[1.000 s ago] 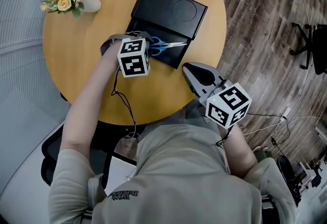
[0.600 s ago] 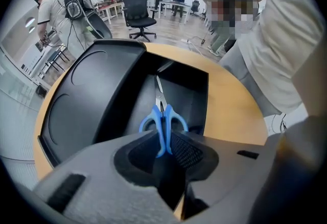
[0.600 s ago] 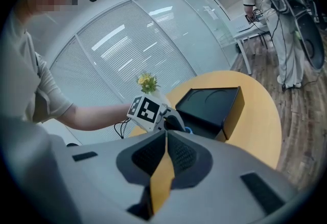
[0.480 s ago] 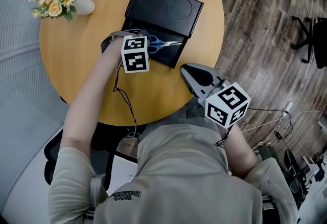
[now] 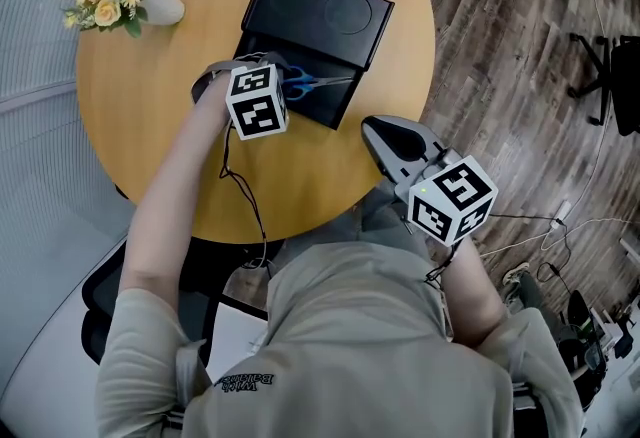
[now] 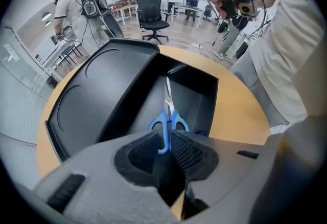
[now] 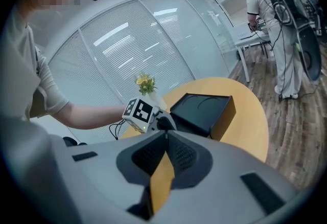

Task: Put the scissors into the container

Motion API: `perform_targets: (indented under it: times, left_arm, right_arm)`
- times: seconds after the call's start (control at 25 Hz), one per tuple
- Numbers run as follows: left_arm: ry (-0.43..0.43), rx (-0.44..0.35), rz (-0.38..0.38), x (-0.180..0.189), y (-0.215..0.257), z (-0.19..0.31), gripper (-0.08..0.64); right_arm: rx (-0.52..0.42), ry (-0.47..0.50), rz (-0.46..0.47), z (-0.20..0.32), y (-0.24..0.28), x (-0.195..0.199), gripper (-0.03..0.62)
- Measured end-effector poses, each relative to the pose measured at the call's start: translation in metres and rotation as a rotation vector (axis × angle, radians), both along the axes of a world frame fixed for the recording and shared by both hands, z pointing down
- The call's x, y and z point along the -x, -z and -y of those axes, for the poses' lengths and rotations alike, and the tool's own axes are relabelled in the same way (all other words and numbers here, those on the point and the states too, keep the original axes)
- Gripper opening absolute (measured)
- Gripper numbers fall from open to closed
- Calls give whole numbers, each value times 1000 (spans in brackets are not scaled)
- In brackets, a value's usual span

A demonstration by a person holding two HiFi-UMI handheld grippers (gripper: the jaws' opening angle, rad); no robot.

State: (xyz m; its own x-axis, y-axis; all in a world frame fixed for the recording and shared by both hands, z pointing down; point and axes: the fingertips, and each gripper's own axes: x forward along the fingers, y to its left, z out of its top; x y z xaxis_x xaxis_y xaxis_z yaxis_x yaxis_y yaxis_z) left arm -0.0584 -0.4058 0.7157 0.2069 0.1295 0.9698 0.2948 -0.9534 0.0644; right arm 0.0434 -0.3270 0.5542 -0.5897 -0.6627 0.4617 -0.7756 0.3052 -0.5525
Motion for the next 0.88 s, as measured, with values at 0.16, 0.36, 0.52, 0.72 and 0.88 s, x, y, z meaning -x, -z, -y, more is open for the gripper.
perform_targets:
  times: [0.16, 0.36, 0.52, 0.72, 0.88]
  left_arm:
    - [70, 4, -59, -3, 18, -2, 86]
    - [171, -20, -191, -10, 51, -1, 46]
    - [267, -13, -294, -15, 84, -1, 44]
    - [357, -26, -438, -20, 141, 3, 35]
    - [383, -72, -560, -24, 195, 6, 29]
  right_arm:
    - [-24, -4, -12, 3, 7, -6, 34]
    - [-74, -15, -51, 13, 24, -20, 34]
    - [-119, -20, -87, 20, 42, -30, 34]
    - [-183, -17, -138, 25, 70, -34, 34]
    - [-258, -30, -152, 34, 100, -33, 34]
